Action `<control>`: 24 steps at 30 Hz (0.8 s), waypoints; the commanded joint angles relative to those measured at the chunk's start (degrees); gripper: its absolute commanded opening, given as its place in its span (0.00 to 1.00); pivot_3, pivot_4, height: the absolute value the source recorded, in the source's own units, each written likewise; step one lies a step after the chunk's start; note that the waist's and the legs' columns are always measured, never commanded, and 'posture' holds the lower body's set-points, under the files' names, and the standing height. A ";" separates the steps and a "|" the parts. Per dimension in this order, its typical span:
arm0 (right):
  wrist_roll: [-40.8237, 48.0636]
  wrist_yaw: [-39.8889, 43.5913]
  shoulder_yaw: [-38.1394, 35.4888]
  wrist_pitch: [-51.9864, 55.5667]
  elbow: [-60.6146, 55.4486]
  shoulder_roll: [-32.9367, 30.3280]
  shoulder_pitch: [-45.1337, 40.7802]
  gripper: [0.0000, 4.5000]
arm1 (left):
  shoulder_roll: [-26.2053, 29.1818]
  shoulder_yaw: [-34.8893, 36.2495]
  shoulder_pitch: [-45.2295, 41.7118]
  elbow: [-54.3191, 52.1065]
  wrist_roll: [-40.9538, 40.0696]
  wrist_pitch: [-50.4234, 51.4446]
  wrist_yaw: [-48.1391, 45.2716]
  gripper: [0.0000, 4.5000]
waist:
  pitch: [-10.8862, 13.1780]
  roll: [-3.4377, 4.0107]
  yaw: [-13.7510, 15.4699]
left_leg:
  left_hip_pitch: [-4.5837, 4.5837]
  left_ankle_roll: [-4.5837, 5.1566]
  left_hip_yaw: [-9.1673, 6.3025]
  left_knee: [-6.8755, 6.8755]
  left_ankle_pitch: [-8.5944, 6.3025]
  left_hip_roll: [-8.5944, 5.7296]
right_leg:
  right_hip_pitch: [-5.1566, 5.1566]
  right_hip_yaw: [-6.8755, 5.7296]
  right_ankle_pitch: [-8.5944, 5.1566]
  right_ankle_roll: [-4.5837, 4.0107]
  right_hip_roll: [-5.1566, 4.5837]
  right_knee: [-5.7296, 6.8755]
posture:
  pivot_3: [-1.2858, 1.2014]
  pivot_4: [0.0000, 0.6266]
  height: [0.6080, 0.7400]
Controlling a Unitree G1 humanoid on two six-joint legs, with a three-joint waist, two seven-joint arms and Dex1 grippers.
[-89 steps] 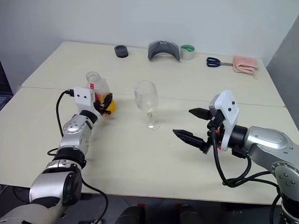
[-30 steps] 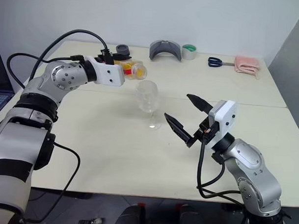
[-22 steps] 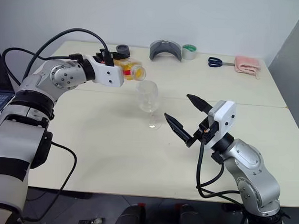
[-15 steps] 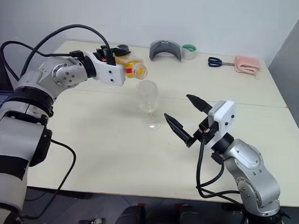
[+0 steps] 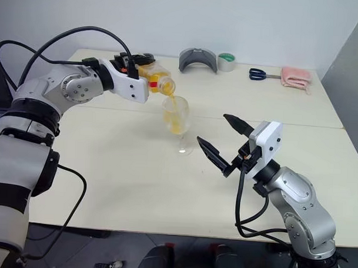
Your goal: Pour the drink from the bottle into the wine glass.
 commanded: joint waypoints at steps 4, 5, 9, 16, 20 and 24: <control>0.22 0.88 -0.50 -0.97 -0.82 -0.22 -0.85 1.00 | 2.11 -0.73 -3.91 0.11 1.09 -0.85 2.68 0.36 | 0.00 0.00 -0.01 | 0.00 0.00 0.00 0.00 0.00 -0.01 | -0.01 0.00 0.00 0.00 0.00 0.01 | 0.52 0.24 1.00; 0.20 0.94 -0.49 -0.98 -0.73 -0.17 -0.89 1.00 | 2.22 -0.94 -4.09 0.23 1.39 -0.81 2.98 0.36 | 0.00 0.00 -0.01 | 0.00 0.00 0.00 0.00 0.00 -0.01 | -0.01 0.00 0.00 0.00 0.00 0.01 | 0.52 0.24 1.00; 0.15 1.06 -0.38 -1.06 -0.53 0.12 -1.02 1.00 | 2.59 -1.57 -4.62 0.65 2.03 -0.82 3.78 0.36 | 0.00 0.00 0.00 | 0.00 0.00 0.00 0.01 0.01 -0.04 | -0.01 -0.01 0.00 0.00 -0.03 0.02 | 0.52 0.24 1.00; 0.18 1.09 -0.26 -1.06 -0.44 0.37 -1.09 1.00 | 2.88 -2.35 -5.09 1.05 2.74 -1.16 4.82 0.36 | 0.00 0.00 0.00 | 0.00 -0.01 0.00 0.01 0.01 -0.05 | -0.01 -0.01 0.00 0.00 -0.05 0.03 | 0.52 0.24 1.00; 0.24 1.11 -0.26 -0.95 -0.43 0.36 -1.13 1.00 | 2.88 -2.66 -5.21 1.20 3.06 -1.19 5.32 0.36 | 0.00 0.00 0.00 | 0.00 -0.01 0.00 0.02 0.01 -0.05 | -0.01 -0.01 0.00 0.00 -0.05 0.04 | 0.52 0.24 1.00; 0.25 1.08 -0.32 -0.85 -0.45 0.29 -1.18 1.00 | 2.56 -2.08 -5.04 1.45 2.24 -1.11 4.85 0.36 | 0.00 0.00 0.00 | 0.00 -0.02 0.00 0.02 0.02 -0.06 | -0.01 -0.01 0.00 0.00 -0.06 0.05 | 0.52 0.24 1.00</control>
